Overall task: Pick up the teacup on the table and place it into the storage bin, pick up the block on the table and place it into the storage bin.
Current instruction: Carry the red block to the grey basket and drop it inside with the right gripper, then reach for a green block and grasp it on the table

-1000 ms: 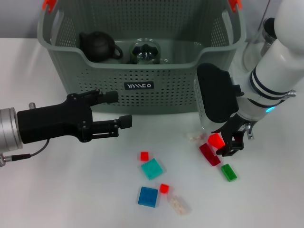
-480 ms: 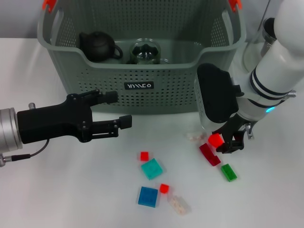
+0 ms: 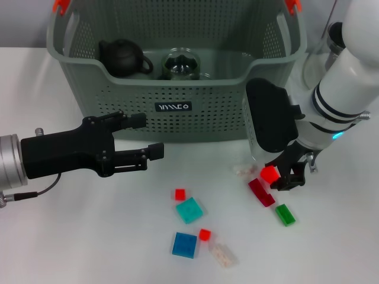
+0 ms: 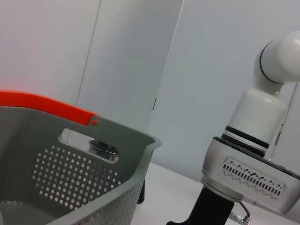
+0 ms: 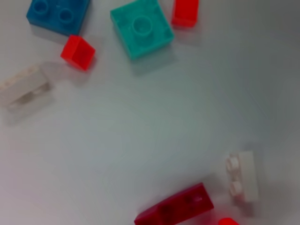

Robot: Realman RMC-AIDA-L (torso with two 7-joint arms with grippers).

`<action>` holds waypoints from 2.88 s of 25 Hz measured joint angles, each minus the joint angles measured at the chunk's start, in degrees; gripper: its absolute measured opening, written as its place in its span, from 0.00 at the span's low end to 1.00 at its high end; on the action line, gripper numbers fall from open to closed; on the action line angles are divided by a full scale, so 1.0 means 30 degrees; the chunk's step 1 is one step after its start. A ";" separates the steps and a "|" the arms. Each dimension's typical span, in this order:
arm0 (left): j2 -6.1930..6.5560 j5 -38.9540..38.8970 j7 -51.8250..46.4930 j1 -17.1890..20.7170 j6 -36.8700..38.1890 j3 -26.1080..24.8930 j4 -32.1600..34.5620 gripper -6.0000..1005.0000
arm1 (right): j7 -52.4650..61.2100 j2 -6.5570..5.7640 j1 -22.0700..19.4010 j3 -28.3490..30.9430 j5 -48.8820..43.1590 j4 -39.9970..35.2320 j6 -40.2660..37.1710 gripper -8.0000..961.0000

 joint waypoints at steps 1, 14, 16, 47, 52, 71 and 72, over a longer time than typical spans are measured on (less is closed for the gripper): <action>0.0000 0.0000 0.0000 0.0000 0.0000 0.0000 0.0000 0.86 | 0.0020 -0.0007 0.0000 0.0015 -0.0005 -0.0005 -0.0074 0.47; 0.0029 0.0116 0.0000 0.0029 0.0199 0.0003 0.0166 0.86 | 0.0285 -0.0139 -0.1815 0.4202 -0.0055 -0.4327 -0.3465 0.47; 0.0030 0.0127 0.0001 0.0042 0.0216 0.0003 0.0183 0.86 | 0.0292 -0.0141 -0.2202 0.5655 0.0061 -0.5917 -0.4761 0.47; 0.0160 0.0148 0.0058 -0.0106 0.0366 0.0002 0.0439 0.86 | 0.5349 -0.0166 0.1232 0.7780 0.6084 -0.3564 0.4104 0.55; 0.0189 0.0148 0.0112 -0.0084 0.0221 -0.0007 0.0456 0.86 | 0.5591 -0.0089 0.1559 0.7459 0.5577 -0.2951 0.5207 0.58; 0.0194 0.0148 0.0413 0.0110 0.0362 -0.0251 0.0644 0.86 | 0.4818 -0.0705 -0.2834 0.8621 0.8077 -1.1706 -0.5956 0.99; 0.0180 0.0148 0.0435 0.0132 0.0362 -0.0259 0.0643 0.86 | 0.4817 -0.0854 -0.3265 0.8811 0.8053 -1.2314 -0.7024 0.99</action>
